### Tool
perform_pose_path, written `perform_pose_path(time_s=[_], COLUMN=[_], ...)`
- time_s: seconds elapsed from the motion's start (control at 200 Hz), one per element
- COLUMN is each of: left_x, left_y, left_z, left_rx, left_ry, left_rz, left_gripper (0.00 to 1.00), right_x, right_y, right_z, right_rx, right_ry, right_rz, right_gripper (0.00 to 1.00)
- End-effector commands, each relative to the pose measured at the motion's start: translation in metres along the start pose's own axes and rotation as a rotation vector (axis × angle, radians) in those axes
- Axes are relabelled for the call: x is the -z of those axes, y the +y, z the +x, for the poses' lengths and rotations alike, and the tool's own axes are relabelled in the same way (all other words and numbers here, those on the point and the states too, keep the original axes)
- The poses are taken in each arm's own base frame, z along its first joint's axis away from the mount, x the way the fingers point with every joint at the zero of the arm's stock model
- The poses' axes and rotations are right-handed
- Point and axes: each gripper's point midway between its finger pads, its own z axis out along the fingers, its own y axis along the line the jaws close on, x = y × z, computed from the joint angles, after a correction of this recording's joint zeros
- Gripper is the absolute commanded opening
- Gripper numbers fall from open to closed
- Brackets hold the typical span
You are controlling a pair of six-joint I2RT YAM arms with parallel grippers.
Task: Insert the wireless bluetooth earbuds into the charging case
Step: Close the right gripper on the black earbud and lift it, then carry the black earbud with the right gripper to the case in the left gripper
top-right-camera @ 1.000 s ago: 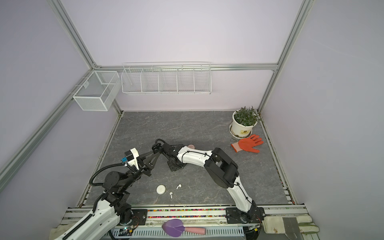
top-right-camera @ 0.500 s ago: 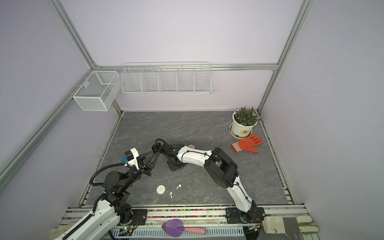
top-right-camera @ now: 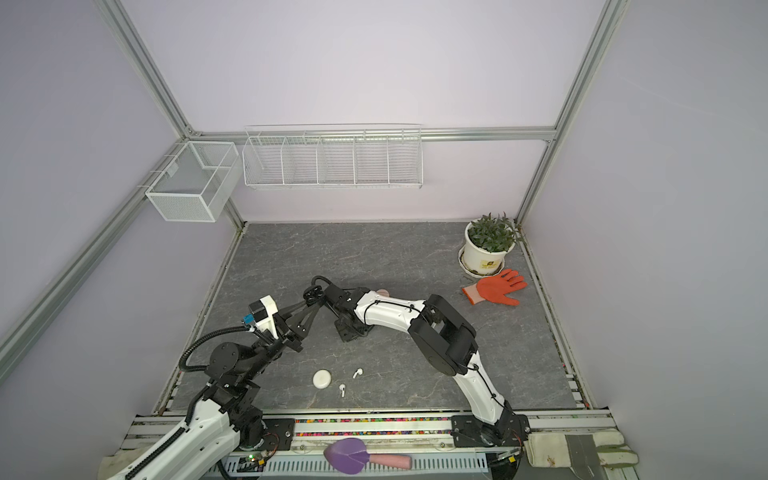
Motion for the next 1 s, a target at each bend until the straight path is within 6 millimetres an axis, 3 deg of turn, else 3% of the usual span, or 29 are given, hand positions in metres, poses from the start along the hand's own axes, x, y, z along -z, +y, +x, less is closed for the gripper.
perform_pose_path(time_s=[0.0, 0.265, 0.48, 0.67, 0.875, 0.895, 0.994], left_x=[0.002, 0.001, -0.001, -0.005, -0.013, -0.018, -0.021], left_y=[0.0, 0.001, -0.002, -0.009, -0.015, -0.018, -0.023], left_z=[0.002, 0.001, -0.001, -0.003, 0.001, -0.013, -0.015], left_rx=[-0.013, -0.006, 0.004, 0.003, 0.012, 0.0, -0.011], left_ry=[-0.003, -0.003, -0.005, -0.001, 0.018, -0.009, -0.009], left_rz=[-0.003, -0.006, 0.009, 0.057, 0.109, 0.124, 0.158], left_gripper=[0.0, 0.0, 0.0, 0.0, 0.0, 0.0, 0.0], right_x=[0.02, 0.033, 0.062, 0.107, 0.17, 0.176, 0.211], right_y=[-0.004, -0.011, -0.027, -0.049, -0.064, -0.064, -0.066], right_z=[-0.008, -0.013, -0.027, -0.043, -0.057, -0.058, -0.065], right_rx=[-0.041, -0.062, -0.078, -0.088, -0.058, -0.053, -0.036], right_ry=[-0.043, -0.089, -0.183, -0.313, -0.458, -0.473, -0.561], right_rz=[-0.03, -0.045, -0.042, -0.025, -0.002, -0.002, -0.013], right_gripper=[0.19, 0.18, 0.18, 0.17, 0.17, 0.17, 0.17])
